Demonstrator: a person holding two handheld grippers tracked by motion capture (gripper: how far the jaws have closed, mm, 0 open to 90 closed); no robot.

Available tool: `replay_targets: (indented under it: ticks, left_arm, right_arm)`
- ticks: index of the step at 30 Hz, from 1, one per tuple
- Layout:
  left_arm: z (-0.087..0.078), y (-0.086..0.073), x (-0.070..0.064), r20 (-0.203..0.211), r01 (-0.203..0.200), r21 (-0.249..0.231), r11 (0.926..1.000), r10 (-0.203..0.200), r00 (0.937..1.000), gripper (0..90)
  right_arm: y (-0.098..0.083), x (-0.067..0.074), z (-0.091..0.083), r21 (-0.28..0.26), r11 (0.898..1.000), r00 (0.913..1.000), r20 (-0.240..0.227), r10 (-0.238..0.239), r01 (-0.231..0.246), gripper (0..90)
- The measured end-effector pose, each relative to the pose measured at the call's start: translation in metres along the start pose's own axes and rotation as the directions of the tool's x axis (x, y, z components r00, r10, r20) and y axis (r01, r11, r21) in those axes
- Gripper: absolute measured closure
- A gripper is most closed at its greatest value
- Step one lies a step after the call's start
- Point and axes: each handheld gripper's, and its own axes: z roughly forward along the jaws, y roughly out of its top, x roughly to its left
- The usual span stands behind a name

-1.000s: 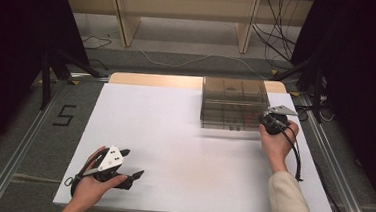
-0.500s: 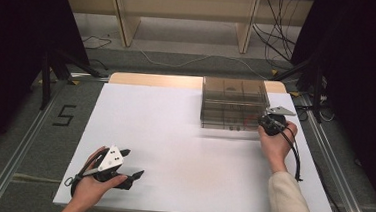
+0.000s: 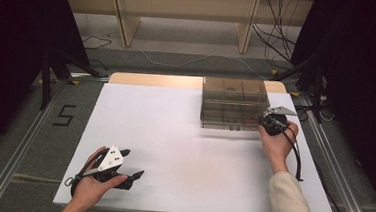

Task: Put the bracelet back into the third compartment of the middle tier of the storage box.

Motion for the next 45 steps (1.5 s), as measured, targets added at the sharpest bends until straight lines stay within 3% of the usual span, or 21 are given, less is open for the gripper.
replay_targets:
  ticks: [24,30,40,45]
  left_arm:
    - [0.0,0.0,0.0,0.001,0.003,-0.003,1.0,-0.003,1.0,16.5]
    - [0.0,0.0,0.0,-0.001,0.003,-0.004,1.0,-0.003,1.0,16.5]
    - [-0.001,0.0,0.0,0.0,0.006,-0.005,1.0,-0.006,1.0,16.5]
    - [0.0,0.0,-0.001,0.002,0.008,-0.006,1.0,-0.008,1.0,16.4]
  right_arm:
    - [-0.001,0.0,-0.01,-0.014,1.0,0.9997,-0.014,0.019,-0.019,81.0]
    - [-0.001,0.003,-0.018,-0.043,0.999,0.9997,-0.013,0.022,-0.022,76.1]
    - [-0.005,0.006,-0.028,-0.043,0.998,0.9987,-0.033,0.04,-0.041,67.5]
    - [-0.007,0.007,-0.034,-0.044,0.998,0.9966,-0.066,0.05,-0.053,60.4]
